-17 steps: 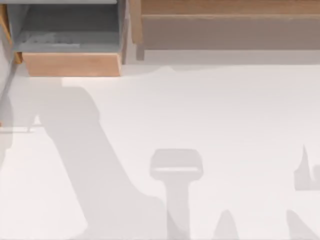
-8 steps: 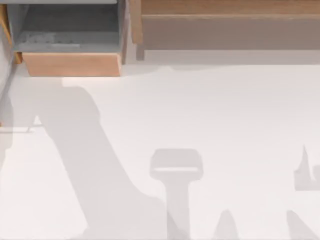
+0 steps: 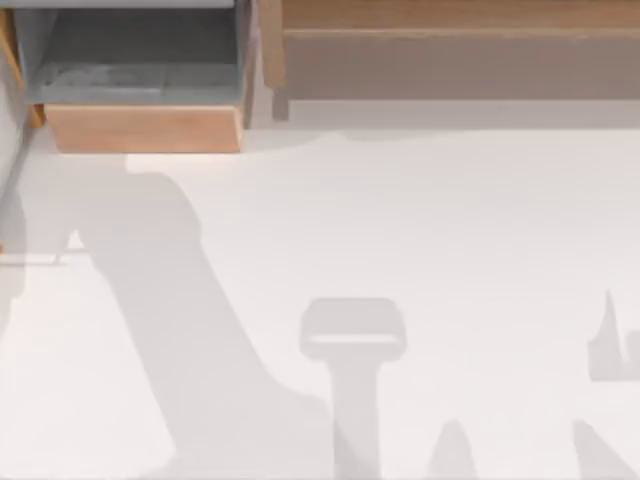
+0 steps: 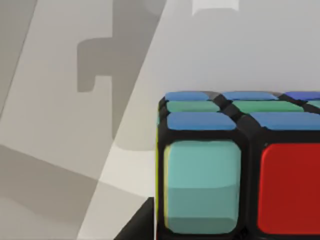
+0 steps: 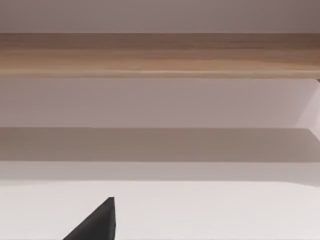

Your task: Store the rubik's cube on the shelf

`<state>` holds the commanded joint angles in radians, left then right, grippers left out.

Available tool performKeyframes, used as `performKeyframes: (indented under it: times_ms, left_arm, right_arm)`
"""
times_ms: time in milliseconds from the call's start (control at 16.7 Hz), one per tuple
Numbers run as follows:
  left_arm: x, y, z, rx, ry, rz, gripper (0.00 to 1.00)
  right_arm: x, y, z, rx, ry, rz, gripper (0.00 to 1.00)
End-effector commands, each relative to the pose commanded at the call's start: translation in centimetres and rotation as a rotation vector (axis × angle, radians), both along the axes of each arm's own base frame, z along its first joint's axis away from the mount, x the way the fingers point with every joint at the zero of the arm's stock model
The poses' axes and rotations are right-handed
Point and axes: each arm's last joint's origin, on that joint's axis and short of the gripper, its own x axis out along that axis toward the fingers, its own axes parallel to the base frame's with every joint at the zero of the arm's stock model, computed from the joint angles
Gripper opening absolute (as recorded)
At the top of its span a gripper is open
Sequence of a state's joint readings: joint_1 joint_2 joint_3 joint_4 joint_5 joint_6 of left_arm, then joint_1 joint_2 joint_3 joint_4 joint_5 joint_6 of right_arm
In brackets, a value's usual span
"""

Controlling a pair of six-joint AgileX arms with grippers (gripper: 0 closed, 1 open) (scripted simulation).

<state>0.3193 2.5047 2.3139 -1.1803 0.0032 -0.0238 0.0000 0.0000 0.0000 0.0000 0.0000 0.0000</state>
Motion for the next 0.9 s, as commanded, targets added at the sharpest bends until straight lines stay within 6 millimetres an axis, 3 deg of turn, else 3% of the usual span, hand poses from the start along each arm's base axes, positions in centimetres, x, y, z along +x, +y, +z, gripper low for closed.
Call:
performKeyframes:
  times_ms: [360, 720, 900]
  left_arm:
    - [0.1, -0.2, 2.5, 0.001, -0.002, -0.006, 0.0]
    - [0.0, -0.2, 3.0, 0.007, -0.005, -0.007, 0.0]
    - [-0.7, -2.0, 6.1, 0.04, -0.04, -0.057, 0.0]
  right_arm:
    - [0.0, 0.0, 0.0, 0.0, 0.0, 0.0, 1.0]
    - [0.0, 0.0, 0.0, 0.0, 0.0, 0.0, 1.0]
    - [0.0, 0.0, 0.0, 0.0, 0.0, 0.0, 1.0]
